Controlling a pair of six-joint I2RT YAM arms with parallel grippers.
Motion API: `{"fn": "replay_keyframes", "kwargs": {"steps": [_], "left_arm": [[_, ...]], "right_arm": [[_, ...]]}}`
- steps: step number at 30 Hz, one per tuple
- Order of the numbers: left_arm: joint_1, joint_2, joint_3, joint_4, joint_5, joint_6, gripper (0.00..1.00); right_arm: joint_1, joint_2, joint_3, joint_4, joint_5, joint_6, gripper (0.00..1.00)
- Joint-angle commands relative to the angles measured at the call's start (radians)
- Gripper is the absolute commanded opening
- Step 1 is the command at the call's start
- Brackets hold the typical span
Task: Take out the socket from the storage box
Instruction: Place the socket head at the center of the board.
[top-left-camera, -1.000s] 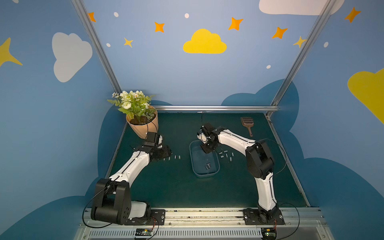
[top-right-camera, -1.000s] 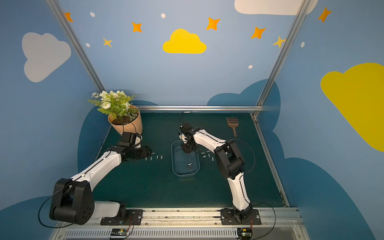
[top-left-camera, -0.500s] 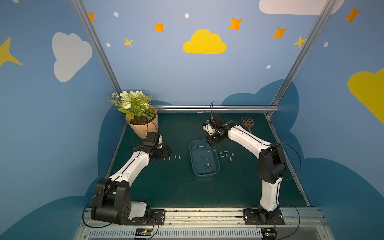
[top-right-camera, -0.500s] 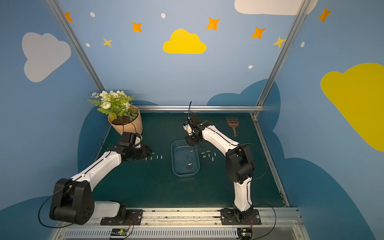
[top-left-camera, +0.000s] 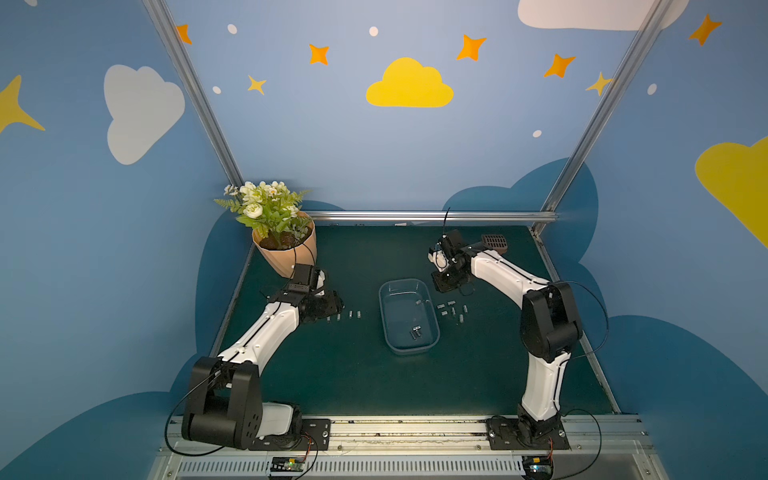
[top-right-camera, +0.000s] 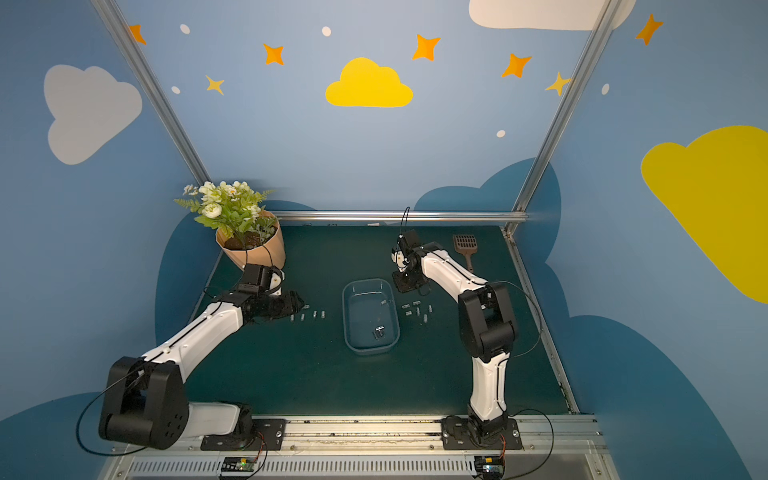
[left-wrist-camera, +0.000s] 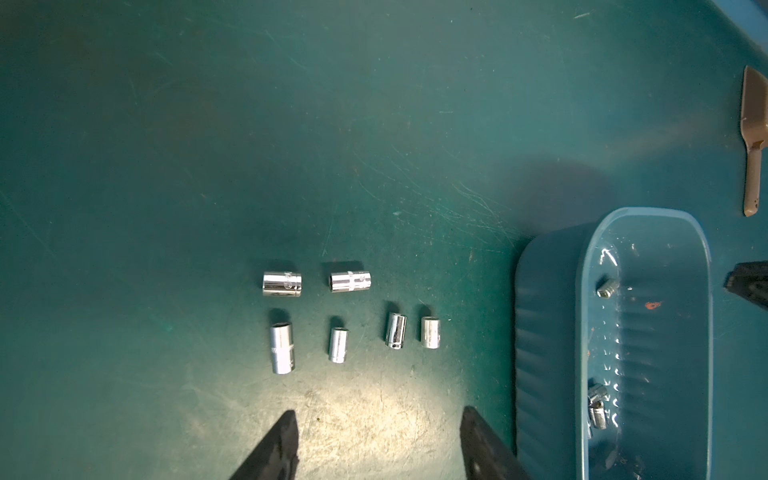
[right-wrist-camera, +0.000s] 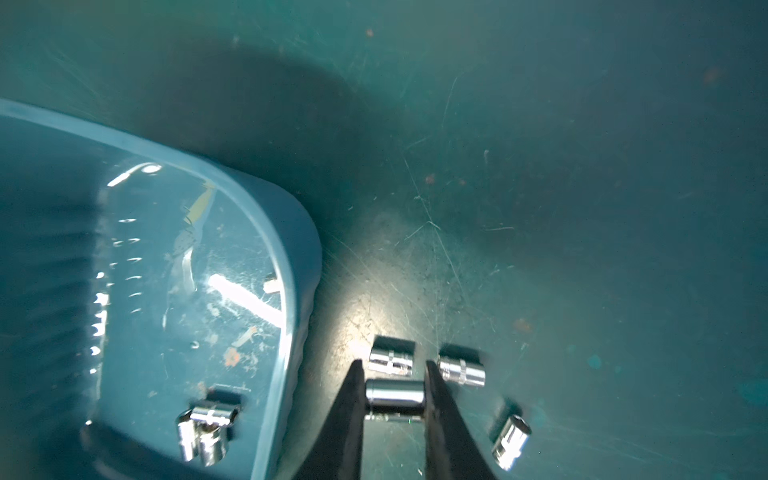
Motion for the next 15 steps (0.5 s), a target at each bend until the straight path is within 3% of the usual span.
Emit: {"fn": "replay_keyframes", "kwargs": {"steps": [1,15], "left_arm": [[0.000,-0.020,-0.007,-0.004,0.006,-0.001,0.63],[0.000,-0.031,-0.020,-0.005,0.001,-0.005,0.63]], "right_arm": [[-0.008,0.053,-0.005,0.007,0.015,0.009,0.23],[-0.043,0.138,0.000,0.016,0.011,0.032,0.23]]}}
